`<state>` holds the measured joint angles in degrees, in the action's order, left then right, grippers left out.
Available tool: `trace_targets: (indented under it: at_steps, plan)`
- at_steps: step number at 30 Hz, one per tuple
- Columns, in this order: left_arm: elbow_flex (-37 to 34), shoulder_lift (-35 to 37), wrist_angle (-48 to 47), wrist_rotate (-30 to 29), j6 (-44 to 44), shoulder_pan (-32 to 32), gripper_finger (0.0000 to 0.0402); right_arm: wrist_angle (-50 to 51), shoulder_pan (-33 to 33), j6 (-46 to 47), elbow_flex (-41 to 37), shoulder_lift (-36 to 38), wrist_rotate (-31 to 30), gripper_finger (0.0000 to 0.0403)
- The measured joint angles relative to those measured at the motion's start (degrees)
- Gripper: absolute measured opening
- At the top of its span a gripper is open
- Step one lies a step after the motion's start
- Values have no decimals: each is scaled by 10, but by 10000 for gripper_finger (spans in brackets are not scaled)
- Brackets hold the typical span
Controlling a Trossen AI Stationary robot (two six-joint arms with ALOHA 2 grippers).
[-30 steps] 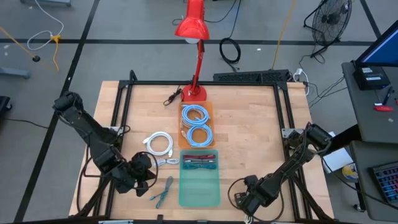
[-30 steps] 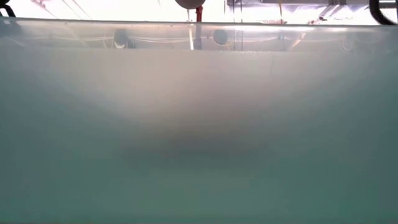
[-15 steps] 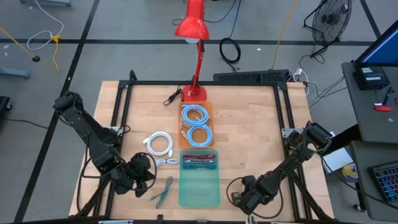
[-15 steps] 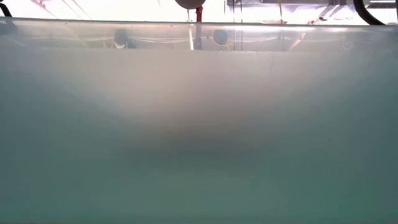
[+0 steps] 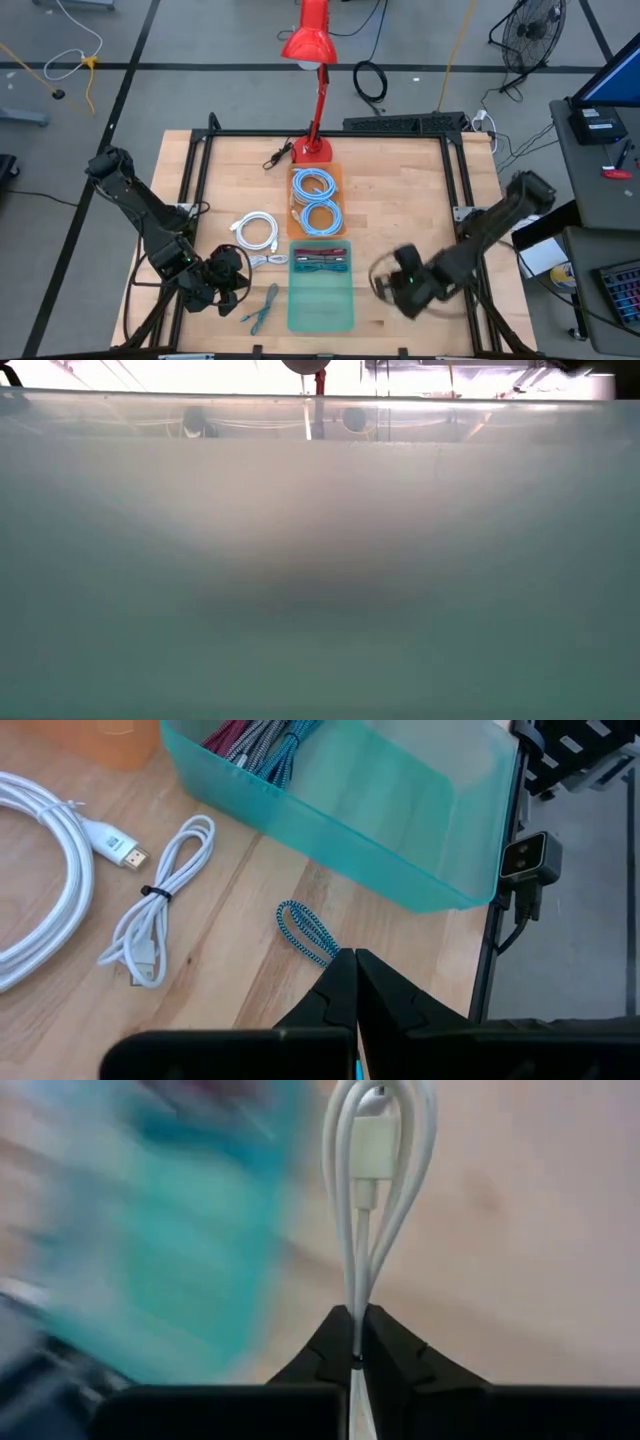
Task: Sort cables
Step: Put the yellow charger cable into the blue bin
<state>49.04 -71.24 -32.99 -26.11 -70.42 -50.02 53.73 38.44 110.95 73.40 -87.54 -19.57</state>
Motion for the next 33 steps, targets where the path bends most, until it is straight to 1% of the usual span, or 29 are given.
trace_targets:
  at_steps: [3,5,7,10,11,13,15,19,23,25,27,31,33]
  plan:
    - [0,0,0,0,-3,0,1,-36,-54,-122,37,25,-62,2]
    - [0,0,0,0,-6,0,1,-95,-96,-231,64,29,-58,1]
    - [0,0,0,0,-13,0,1,-171,-134,-326,88,26,-36,1]
    - [0,0,1,-8,-30,0,1,-277,-189,-425,113,7,17,1]
    - [0,0,1,-11,-39,0,1,-300,-204,-450,118,0,43,1]
    - [0,0,1,-14,-54,0,1,-313,-232,-490,129,-14,95,1]
    - [0,0,1,-14,-68,0,1,-311,-256,-522,144,-32,150,1]
    - [0,0,0,-27,-106,0,1,-269,-289,-574,164,-73,266,0]
    - [0,0,0,-47,-135,0,1,-228,-300,-639,195,-122,339,0]
    - [0,0,-2,-64,-146,0,1,-203,-300,-681,222,-148,360,0]
    - [0,0,-3,-82,-161,0,1,-143,-300,-722,256,-176,364,0]
    - [0,0,-2,-104,-179,0,1,-55,-288,-815,338,-229,359,0]
    - [0,0,-5,-105,-180,0,1,-33,-276,-857,377,-249,340,0]
